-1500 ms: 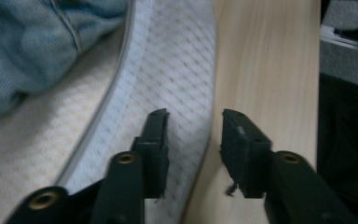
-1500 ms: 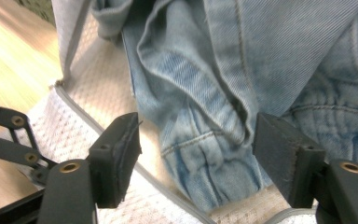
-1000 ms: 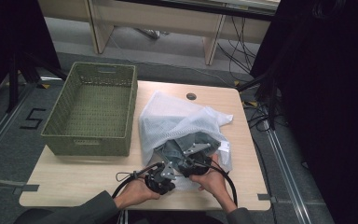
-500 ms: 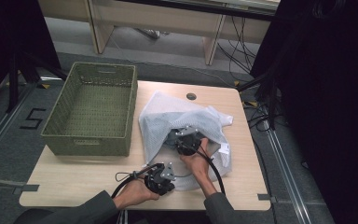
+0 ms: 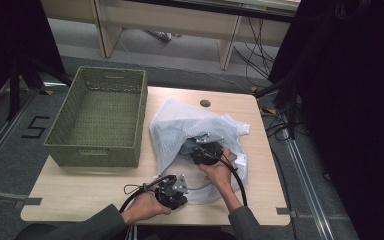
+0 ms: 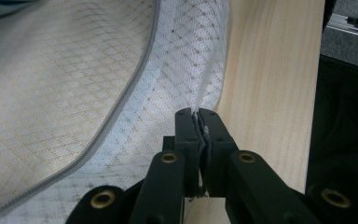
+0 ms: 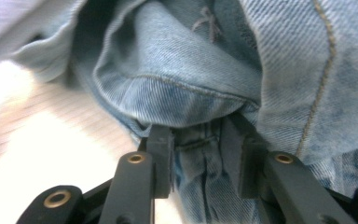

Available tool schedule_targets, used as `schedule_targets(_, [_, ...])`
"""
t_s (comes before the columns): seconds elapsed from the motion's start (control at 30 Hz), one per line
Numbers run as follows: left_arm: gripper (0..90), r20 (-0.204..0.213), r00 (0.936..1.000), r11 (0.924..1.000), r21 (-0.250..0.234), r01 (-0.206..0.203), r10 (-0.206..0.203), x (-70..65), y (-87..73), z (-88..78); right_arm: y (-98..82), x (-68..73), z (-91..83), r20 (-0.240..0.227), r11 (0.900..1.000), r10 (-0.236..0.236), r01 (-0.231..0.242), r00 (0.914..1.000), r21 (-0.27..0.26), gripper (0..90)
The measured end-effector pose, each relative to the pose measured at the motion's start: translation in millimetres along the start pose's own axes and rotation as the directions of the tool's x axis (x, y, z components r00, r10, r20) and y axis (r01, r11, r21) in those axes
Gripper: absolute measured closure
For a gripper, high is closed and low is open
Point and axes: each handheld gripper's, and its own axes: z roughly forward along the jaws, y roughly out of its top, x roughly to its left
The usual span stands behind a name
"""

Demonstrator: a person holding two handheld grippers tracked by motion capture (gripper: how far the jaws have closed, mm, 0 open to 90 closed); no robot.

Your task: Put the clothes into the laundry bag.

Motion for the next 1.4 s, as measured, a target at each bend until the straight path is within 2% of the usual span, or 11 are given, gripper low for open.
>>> schedule_targets(0.17, [85.3, 0.003, 1.0000, 0.9999, 0.010, -0.008, 0.008, 1.5, 0.0, -0.6, 1.1, 5.9, -16.5, -0.058, 1.000, 0.003, -0.001, 0.9983, 0.025, 61.0])
schedule_targets(0.33, [84.5, 0.006, 1.0000, 0.9999, 0.009, -0.006, 0.006, 1.1, 0.1, -0.6, 2.5, 19.2, -29.7, -0.118, 1.000, -0.001, 0.000, 0.9930, -0.007, 51.6])
schedule_targets(0.47, [84.3, 0.006, 0.9998, 0.9998, 0.014, -0.017, 0.017, 1.1, 0.3, -0.7, 3.4, 31.8, -31.2, -0.143, 1.000, -0.025, 0.025, 0.9894, -0.002, 65.6])
schedule_targets(0.57, [84.4, 0.007, 0.9999, 0.9998, 0.010, -0.015, 0.015, 1.4, 0.2, -0.5, 2.6, 40.1, -25.3, -0.138, 0.997, -0.067, 0.073, 0.9881, 0.038, 73.3])
schedule_targets(0.73, [84.8, -0.002, 0.9994, 0.9992, 0.016, -0.035, 0.035, 1.4, 0.4, -1.2, -5.4, 31.4, 3.8, -0.065, 0.994, -0.053, 0.059, 0.9965, 0.095, 81.5])
schedule_targets(0.8, [85.1, -0.005, 0.9993, 0.9992, 0.017, -0.036, 0.036, 1.1, 0.4, -1.2, -5.8, 23.9, 12.7, 0.002, 0.994, -0.082, 0.081, 0.9967, 0.076, 84.3])
schedule_targets(0.97, [86.6, -0.014, 0.9985, 0.9983, 0.025, -0.052, 0.053, 1.1, 0.5, -1.7, 3.2, 11.3, 23.6, 0.080, 0.999, -0.005, 0.002, 0.9968, 0.046, 86.5])
schedule_targets(1.0, [86.8, -0.015, 0.9984, 0.9982, 0.026, -0.054, 0.055, 0.9, 0.5, -1.7, 4.2, 6.4, 26.3, 0.100, 0.998, -0.050, 0.046, 0.9937, 0.047, 87.2])
schedule_targets(1.17, [86.8, -0.013, 0.9986, 0.9984, 0.025, -0.050, 0.050, 1.0, 0.4, -1.6, 10.5, -7.4, 35.9, 0.144, 0.999, -0.039, 0.036, 0.9888, 0.026, 89.2])
schedule_targets(1.33, [86.6, -0.009, 0.9991, 0.9990, 0.019, -0.040, 0.040, 1.3, 0.5, -1.3, 7.7, -3.5, 28.5, 0.084, 0.999, -0.028, 0.025, 0.9961, 0.037, 83.3])
schedule_targets(1.4, [85.3, 0.000, 1.0000, 0.9999, 0.011, -0.006, 0.006, 0.8, 0.2, -0.6, 4.5, -2.3, 21.3, 0.045, 1.000, -0.026, 0.025, 0.9986, 0.017, 78.3])
